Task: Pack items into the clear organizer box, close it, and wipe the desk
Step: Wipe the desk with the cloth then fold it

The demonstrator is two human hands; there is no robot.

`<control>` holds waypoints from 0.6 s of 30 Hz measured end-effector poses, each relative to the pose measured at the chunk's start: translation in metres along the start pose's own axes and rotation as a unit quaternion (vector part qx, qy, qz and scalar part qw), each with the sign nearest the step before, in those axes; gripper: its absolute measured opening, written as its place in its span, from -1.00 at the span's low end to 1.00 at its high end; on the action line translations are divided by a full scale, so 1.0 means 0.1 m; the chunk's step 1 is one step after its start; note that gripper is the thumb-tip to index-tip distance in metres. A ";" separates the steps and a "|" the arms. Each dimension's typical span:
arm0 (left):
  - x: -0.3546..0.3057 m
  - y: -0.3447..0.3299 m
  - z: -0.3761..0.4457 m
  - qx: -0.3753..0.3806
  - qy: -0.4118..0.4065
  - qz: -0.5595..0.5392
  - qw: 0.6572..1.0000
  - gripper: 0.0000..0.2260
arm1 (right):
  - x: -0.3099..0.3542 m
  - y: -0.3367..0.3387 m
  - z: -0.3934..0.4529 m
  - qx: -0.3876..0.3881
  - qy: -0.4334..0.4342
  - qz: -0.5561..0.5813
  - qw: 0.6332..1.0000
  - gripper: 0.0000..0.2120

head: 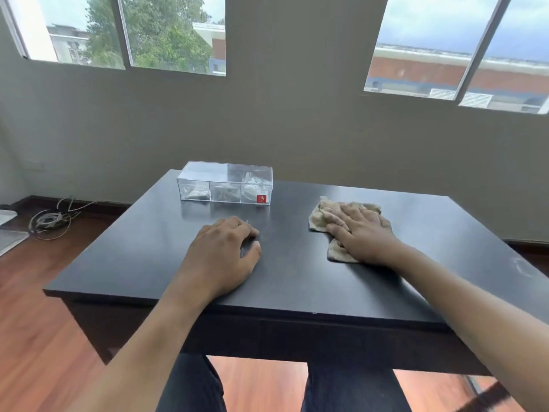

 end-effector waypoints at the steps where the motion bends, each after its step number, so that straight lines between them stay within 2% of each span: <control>1: -0.03 0.02 -0.01 -0.002 -0.003 -0.007 1.000 -0.72 | 0.11 0.01 -0.18 -0.006 0.026 0.005 1.000 -0.49; 4: -0.11 0.04 -0.01 -0.029 -0.002 -0.075 0.997 -0.83 | 0.38 0.04 -0.70 -0.018 0.096 0.015 0.995 -0.51; 8: -0.34 -0.08 -0.01 -0.033 -0.021 -0.132 0.990 -0.81 | 0.43 0.06 -1.17 -0.035 0.141 0.026 0.989 -0.54; 13: -0.60 -0.37 0.05 0.002 -0.015 -0.165 0.986 -0.81 | 0.25 0.06 -1.18 -0.042 0.138 0.034 0.989 -0.55; 16: -0.74 -0.51 0.10 0.004 -0.007 -0.173 0.985 -0.79 | 0.04 0.05 -0.93 -0.022 0.116 0.041 0.992 -0.60; 18: -0.79 -0.58 0.11 0.003 -0.012 -0.163 0.987 -0.77 | -0.17 0.03 -0.65 -0.017 0.085 0.033 0.996 -0.56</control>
Point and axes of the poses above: each hand's wrist, its own z-axis towards the middle knuckle, its own y-axis out of the back of the hand, x = y × z, the point moved 3 cm from there along z, towards the middle knuckle, and after that the axes turned 13 degrees about -z, right-handed, at the moved point
